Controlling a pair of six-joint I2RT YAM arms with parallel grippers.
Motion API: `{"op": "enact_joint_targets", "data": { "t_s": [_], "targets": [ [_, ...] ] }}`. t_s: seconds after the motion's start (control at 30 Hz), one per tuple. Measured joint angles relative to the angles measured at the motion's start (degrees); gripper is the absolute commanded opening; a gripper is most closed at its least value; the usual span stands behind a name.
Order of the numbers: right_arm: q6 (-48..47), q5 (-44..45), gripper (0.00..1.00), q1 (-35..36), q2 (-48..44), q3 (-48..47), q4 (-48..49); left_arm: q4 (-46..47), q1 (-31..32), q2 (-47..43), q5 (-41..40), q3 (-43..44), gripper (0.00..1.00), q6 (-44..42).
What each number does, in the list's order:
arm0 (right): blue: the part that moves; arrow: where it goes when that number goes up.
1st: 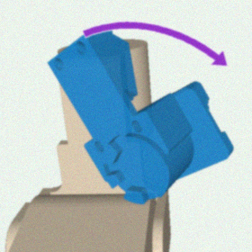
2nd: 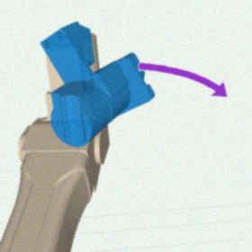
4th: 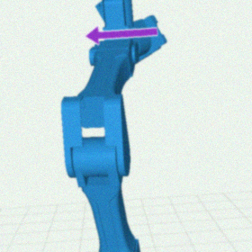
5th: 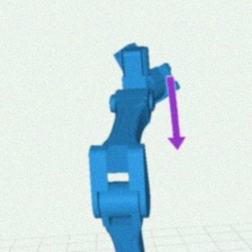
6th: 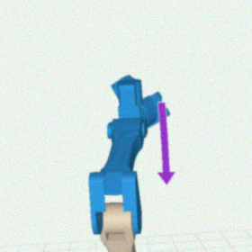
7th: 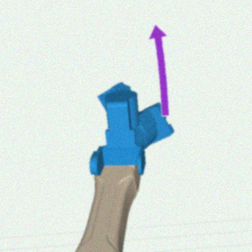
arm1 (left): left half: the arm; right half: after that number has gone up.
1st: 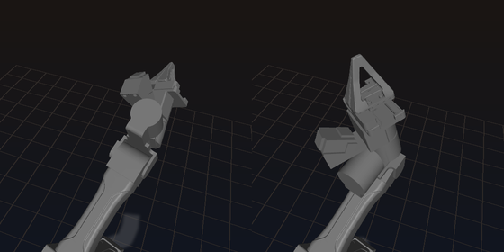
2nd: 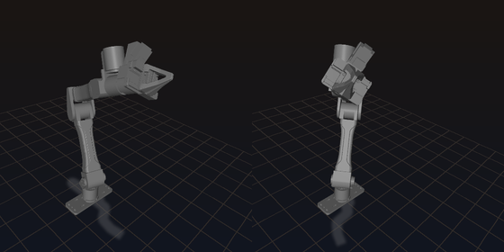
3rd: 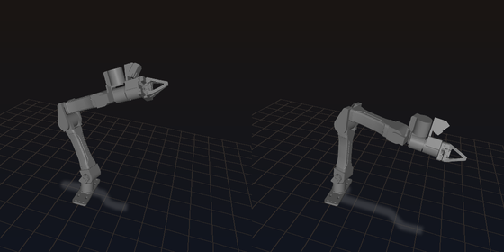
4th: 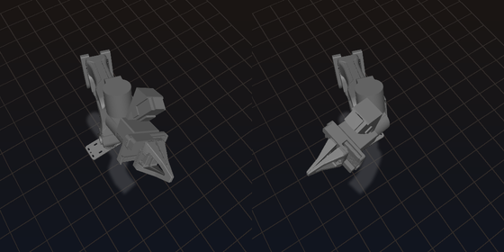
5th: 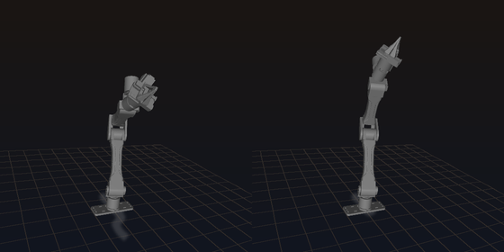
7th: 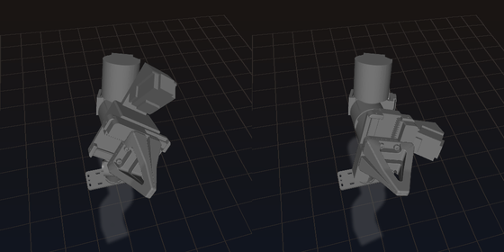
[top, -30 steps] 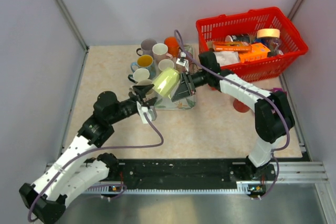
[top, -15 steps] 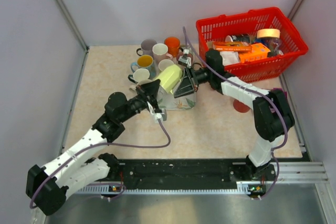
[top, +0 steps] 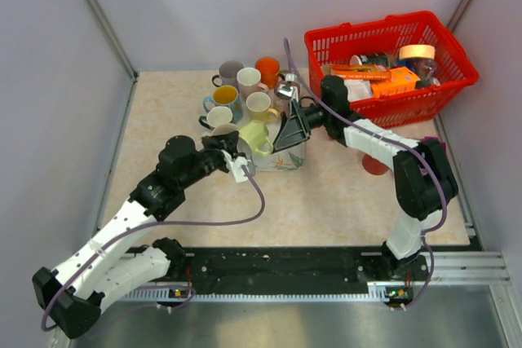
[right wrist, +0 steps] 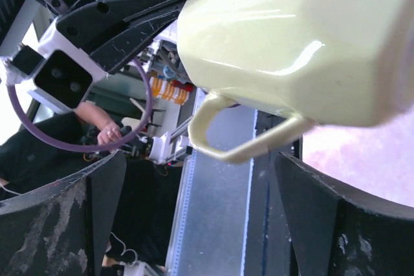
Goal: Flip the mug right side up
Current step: Place the cup at the corner of the board.
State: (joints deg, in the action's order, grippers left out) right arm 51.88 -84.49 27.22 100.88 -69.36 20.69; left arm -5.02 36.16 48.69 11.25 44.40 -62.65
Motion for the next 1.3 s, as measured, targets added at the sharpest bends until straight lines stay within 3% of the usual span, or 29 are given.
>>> {"op": "enact_joint_targets", "data": {
  "t_s": [0.2,0.43,0.63,0.9,1.1,1.3],
  "targets": [
    [-6.4,1.1,0.99,-3.0,-0.9,0.4,-5.8,-21.9,0.0,-3.0,0.6,7.8,0.00,6.8],
    [-29.5,12.6,0.99,-4.2,-4.9,-0.5,-28.6,-42.4,0.0,1.5,4.4,11.7,0.00,15.2],
    [-46.4,25.7,0.99,-4.2,-7.0,-2.8,-42.0,-45.7,0.0,5.3,4.5,6.7,0.00,23.3],
    [-53.7,36.2,0.99,-4.2,-10.1,-1.9,-47.1,-45.0,0.0,11.6,2.9,6.1,0.01,27.3],
    [-56.8,42.3,0.99,-4.3,-11.6,-1.2,-48.3,-43.0,0.0,13.5,3.2,6.2,0.29,27.7],
    [-63.8,38.9,0.95,-4.4,-11.6,-2.2,-53.4,-43.9,-0.4,13.7,3.4,9.2,0.40,28.0]
  ]
}}
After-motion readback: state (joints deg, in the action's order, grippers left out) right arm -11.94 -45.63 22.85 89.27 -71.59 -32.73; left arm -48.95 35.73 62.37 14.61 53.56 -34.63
